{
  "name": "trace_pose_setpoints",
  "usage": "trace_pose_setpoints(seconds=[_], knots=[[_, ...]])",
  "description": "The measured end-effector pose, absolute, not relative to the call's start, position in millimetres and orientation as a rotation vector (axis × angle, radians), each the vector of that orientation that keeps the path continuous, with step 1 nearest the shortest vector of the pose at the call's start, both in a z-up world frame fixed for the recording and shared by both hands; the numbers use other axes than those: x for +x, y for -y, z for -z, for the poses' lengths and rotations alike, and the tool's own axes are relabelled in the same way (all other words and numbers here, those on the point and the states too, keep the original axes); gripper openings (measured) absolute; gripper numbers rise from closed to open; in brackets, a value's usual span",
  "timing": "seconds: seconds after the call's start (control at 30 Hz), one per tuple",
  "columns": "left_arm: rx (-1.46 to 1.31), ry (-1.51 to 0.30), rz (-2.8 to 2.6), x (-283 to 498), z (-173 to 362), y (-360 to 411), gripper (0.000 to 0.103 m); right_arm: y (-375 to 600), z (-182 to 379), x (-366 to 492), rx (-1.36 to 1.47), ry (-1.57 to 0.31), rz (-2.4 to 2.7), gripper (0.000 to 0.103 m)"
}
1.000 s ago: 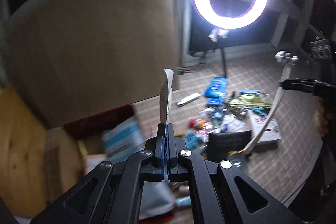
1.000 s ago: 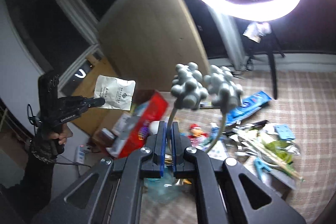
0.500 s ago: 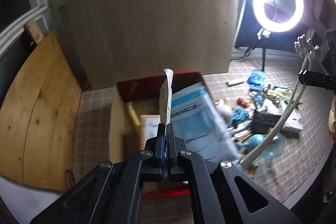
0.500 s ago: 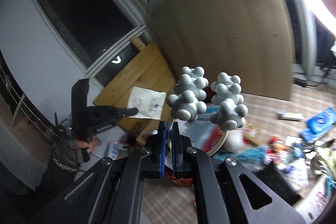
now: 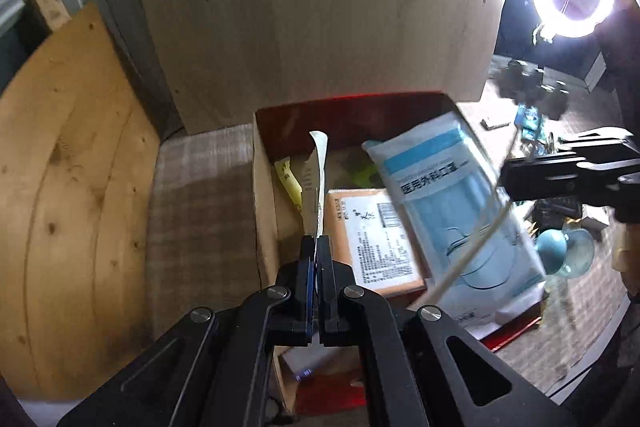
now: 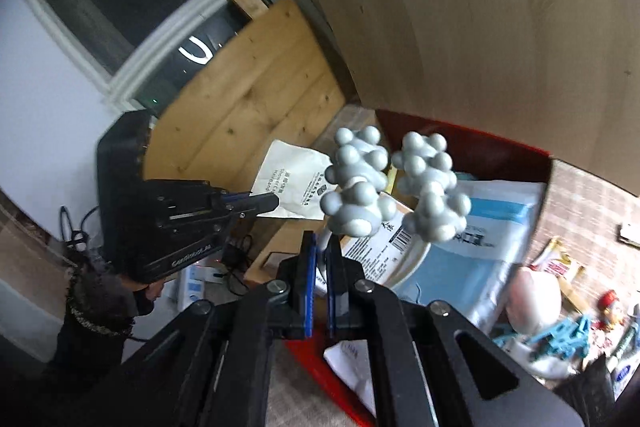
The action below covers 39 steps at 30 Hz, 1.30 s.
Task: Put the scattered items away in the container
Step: 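Carry the massager and paper packet into the box and release both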
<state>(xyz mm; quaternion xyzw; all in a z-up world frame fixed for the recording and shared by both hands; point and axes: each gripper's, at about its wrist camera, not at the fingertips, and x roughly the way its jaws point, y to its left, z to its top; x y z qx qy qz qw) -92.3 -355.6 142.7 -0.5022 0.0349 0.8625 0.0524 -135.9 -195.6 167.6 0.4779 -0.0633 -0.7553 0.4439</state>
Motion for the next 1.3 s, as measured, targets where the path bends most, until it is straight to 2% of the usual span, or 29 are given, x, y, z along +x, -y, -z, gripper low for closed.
trace_pose_setpoints(seconds=[0.27, 0.3, 0.33, 0.37, 0.43, 0.53, 0.77, 0.83, 0.9, 1.03, 1.3], knots=[[-1.559, -0.093, -2.582, -123.4, -112.9, 369.1, 0.001, 239.9, -140.9, -166.6, 1.260, 0.110, 1.867, 0.006], [-1.556, -0.091, -2.587, -126.0, -111.1, 370.7, 0.005, 245.5, -138.7, -169.4, 1.274, 0.082, 1.878, 0.008], [-1.556, -0.086, -2.598, -127.9, -109.8, 372.7, 0.006, 247.8, -137.9, -171.5, 1.284, 0.070, 1.888, 0.014], [-1.556, -0.075, -2.603, -129.1, -109.0, 375.1, 0.008, 249.5, -137.2, -173.5, 1.295, 0.060, 1.899, 0.025], [-1.556, -0.054, -2.616, -131.2, -107.6, 379.6, 0.020, 246.3, -138.6, -175.4, 1.288, 0.088, 1.921, 0.040], [-1.550, -0.029, -2.635, -128.9, -108.9, 384.3, 0.023, 235.4, -144.1, -175.7, 1.280, 0.111, 1.972, 0.050], [-1.500, 0.024, -2.684, -112.6, -124.7, 380.0, 0.040, 208.5, -162.0, -158.9, 1.257, 0.063, 2.092, 0.054], [-1.483, 0.028, -2.696, -104.8, -129.8, 373.2, 0.051, 197.3, -167.1, -153.2, 1.237, 0.038, 2.142, 0.059], [-1.468, 0.027, -2.706, -97.0, -134.4, 365.4, 0.056, 178.0, -173.4, -143.5, 1.215, 0.016, 2.207, 0.062], [-1.422, 0.024, -2.709, -77.1, -144.7, 344.8, 0.062, 159.0, -184.9, -123.5, 1.163, -0.046, 2.323, 0.070], [-1.332, 0.046, -2.704, -42.0, -159.2, 308.5, 0.069, 119.9, -206.5, -83.7, 1.099, -0.052, 2.472, 0.071]])
